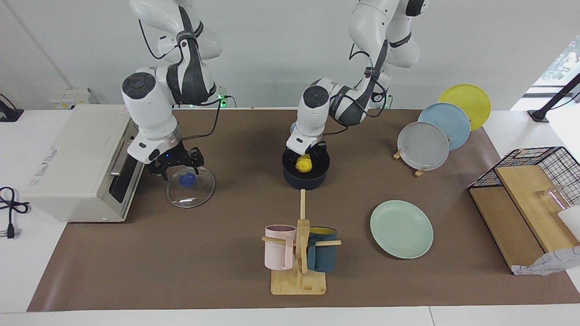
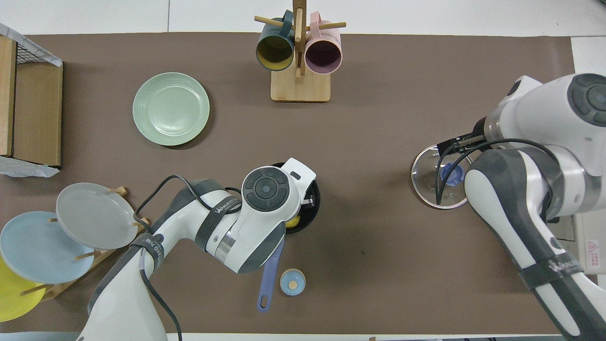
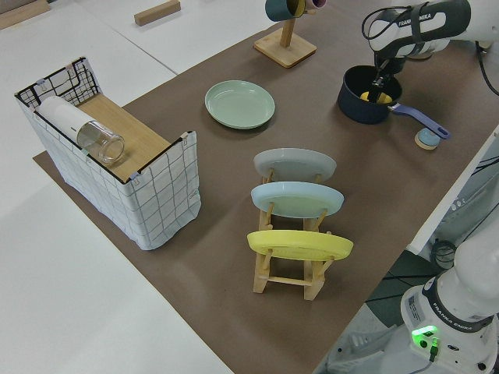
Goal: Transfer potato from pot to plate
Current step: 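Set the lid down with the right gripper while the left gripper grasps the potato, then carry the potato to the plate with the left gripper while the right gripper retracts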
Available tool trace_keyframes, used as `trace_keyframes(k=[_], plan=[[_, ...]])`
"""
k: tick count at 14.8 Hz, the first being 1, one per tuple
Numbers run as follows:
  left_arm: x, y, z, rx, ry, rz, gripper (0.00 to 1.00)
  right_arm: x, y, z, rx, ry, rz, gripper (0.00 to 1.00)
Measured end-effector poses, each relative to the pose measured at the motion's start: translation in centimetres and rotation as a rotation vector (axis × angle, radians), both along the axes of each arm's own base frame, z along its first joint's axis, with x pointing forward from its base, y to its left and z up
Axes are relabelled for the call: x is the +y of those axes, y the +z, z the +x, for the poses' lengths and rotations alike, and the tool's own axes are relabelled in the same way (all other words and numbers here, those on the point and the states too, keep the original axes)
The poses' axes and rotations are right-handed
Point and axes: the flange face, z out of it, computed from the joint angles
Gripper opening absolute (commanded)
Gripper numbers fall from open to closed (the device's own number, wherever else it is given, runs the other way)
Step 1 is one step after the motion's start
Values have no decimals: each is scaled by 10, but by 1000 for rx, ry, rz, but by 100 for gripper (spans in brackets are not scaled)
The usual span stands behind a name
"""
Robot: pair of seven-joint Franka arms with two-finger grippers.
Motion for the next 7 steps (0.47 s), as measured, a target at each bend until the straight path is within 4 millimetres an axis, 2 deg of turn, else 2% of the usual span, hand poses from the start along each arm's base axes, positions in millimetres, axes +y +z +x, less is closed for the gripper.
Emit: trace_keyframes(k=[2, 4, 6, 7], plan=[[3, 3, 3, 3, 6, 5, 0, -12, 43, 2, 13, -26, -3, 100], [9, 20, 14, 5, 24, 9, 0, -31, 81, -3, 3, -74, -2, 100], [18, 62, 32, 1, 50, 5, 0, -45, 108, -17, 15, -111, 0, 100], [27, 91, 44, -7, 65, 4, 0, -48, 115, -25, 29, -121, 1, 100]])
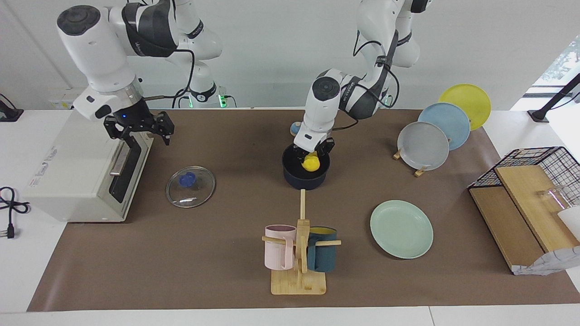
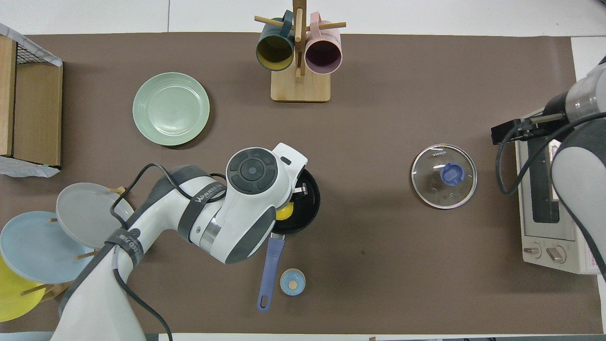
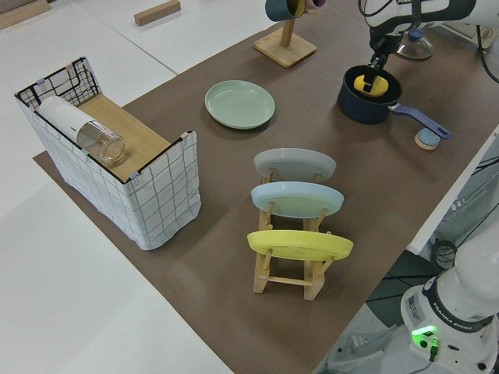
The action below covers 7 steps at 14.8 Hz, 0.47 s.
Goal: Transfer potato from pot to plate
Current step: 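Carry the potato to the plate with the left gripper while the right gripper retracts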
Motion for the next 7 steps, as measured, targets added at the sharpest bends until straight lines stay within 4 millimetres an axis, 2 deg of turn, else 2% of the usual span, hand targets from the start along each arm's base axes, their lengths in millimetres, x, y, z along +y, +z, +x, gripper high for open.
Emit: trace_keyframes(k=[1, 2, 3, 4, 5, 7], plan=[[17, 36, 17, -11, 11, 3, 0, -2, 5, -7, 19, -6, 1, 100], [43, 72, 38, -17, 8, 7, 0, -3, 7, -11, 30, -8, 2, 100], [76, 100, 59, -24, -3, 6, 0, -3, 7, -11, 32, -8, 0, 100], [111, 116, 81, -39, -10, -1, 0, -4, 6, -10, 28, -6, -13, 100], [147, 121, 100, -54, -15, -6, 0, -6, 7, -8, 25, -4, -33, 100], [215, 105, 136, -70, -39, -10, 0, -6, 9, -5, 24, -2, -49, 100]])
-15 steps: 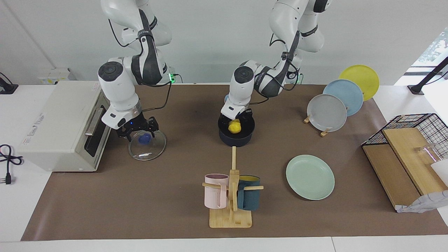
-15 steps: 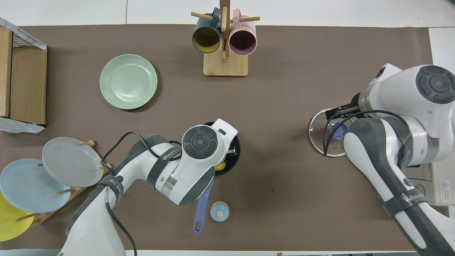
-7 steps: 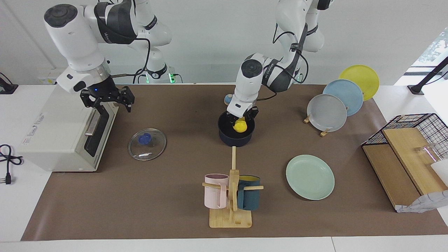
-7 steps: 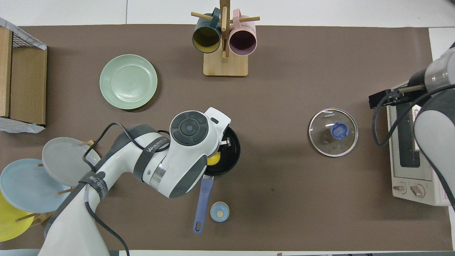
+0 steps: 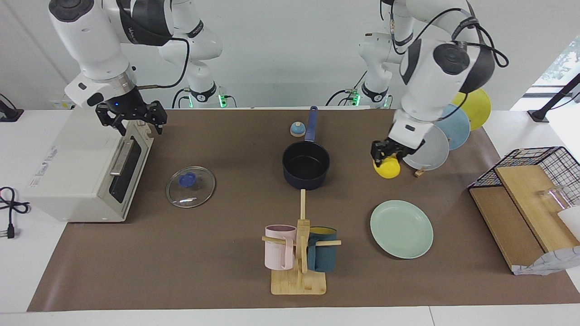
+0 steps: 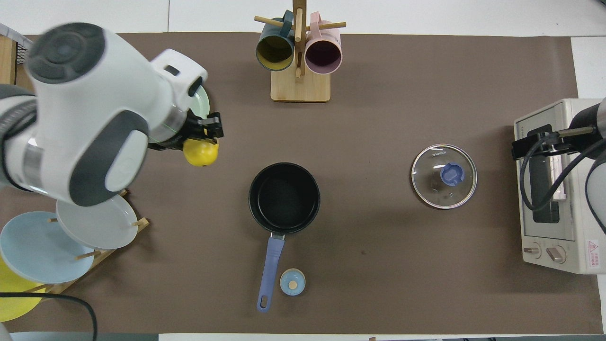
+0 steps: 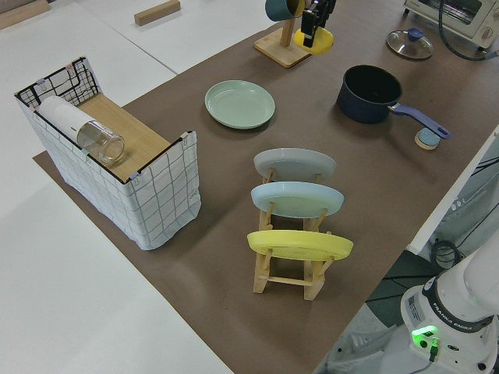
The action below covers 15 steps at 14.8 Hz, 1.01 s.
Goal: Transfer potato from pot to plate
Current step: 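Carry the potato to the plate with the left gripper while the right gripper retracts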
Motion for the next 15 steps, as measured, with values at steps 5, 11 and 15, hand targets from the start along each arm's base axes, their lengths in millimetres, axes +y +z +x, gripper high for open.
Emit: trace_keyframes(k=[5, 11, 15], plan=[[54, -98, 60, -45, -45, -4, 0, -4, 3, 0, 3, -9, -3, 100], [46, -169, 68, -59, -68, -8, 0, -3, 2, 0, 13, -9, -3, 100], [45, -186, 63, -80, -81, -9, 0, -4, 2, 0, 11, -43, -5, 100]])
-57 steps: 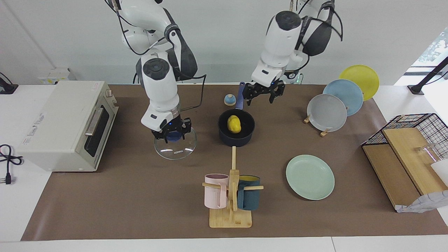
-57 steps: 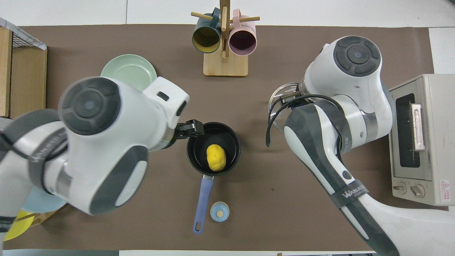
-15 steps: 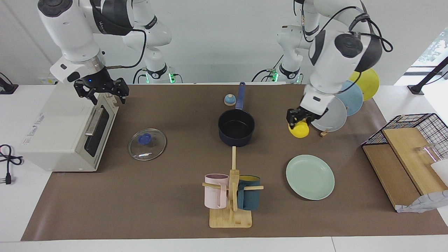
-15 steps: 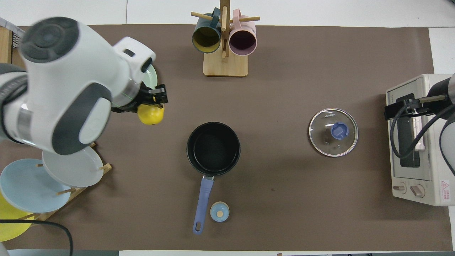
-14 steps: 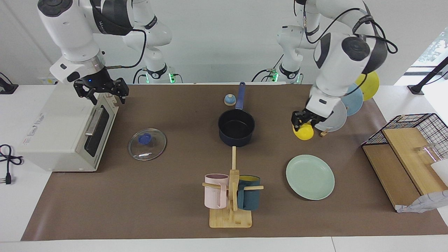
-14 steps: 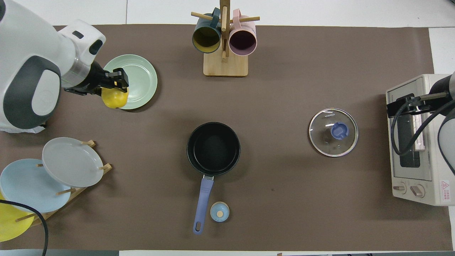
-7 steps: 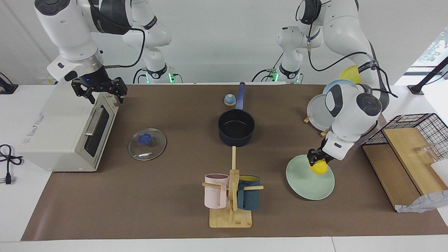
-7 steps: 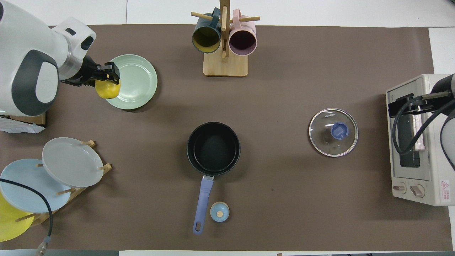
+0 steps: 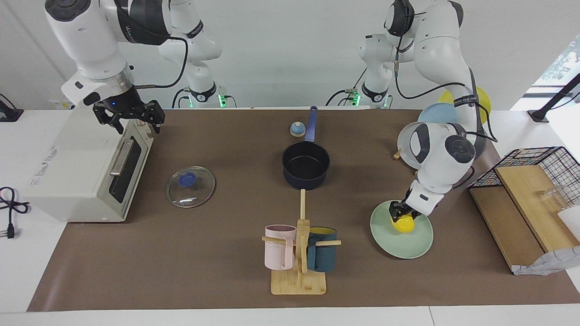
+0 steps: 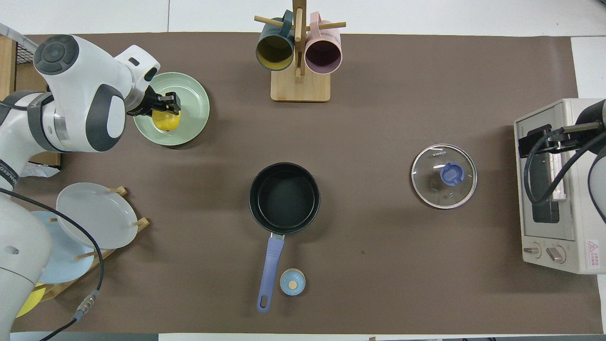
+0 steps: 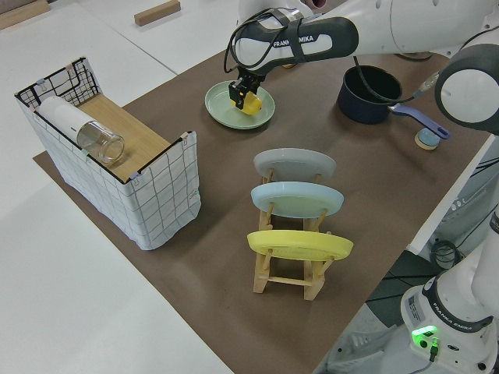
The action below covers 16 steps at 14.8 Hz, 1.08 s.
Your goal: Transfer potato from pot to plate
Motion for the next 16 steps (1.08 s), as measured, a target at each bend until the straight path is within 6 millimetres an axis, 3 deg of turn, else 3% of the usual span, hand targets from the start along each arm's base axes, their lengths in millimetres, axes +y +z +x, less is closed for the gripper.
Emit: trace_keyframes(k=[1, 2, 3, 6, 8, 10, 12, 16], plan=[[0, -4, -1, -4, -1, 0, 0, 0, 0, 0, -1, -5, 0, 100], [0, -3, -1, -9, -3, -1, 17, 0, 0, 0, -1, -5, 0, 100], [1, -2, -1, -11, -14, 0, 99, 0, 1, 0, -2, -6, 0, 100], [8, 2, 1, -22, -54, 7, 100, 0, 1, -1, 2, -7, 0, 100], [16, 27, 6, -39, -47, 11, 100, 0, 0, -2, 13, -9, 0, 100], [32, 79, 6, -25, -28, 19, 100, -1, 0, -3, 20, -11, 1, 100], [54, 141, -8, -14, -6, 26, 100, 3, 1, -5, 35, -7, 5, 100], [69, 245, -67, 20, -2, 20, 100, 2, 6, -5, 21, -9, 5, 100]])
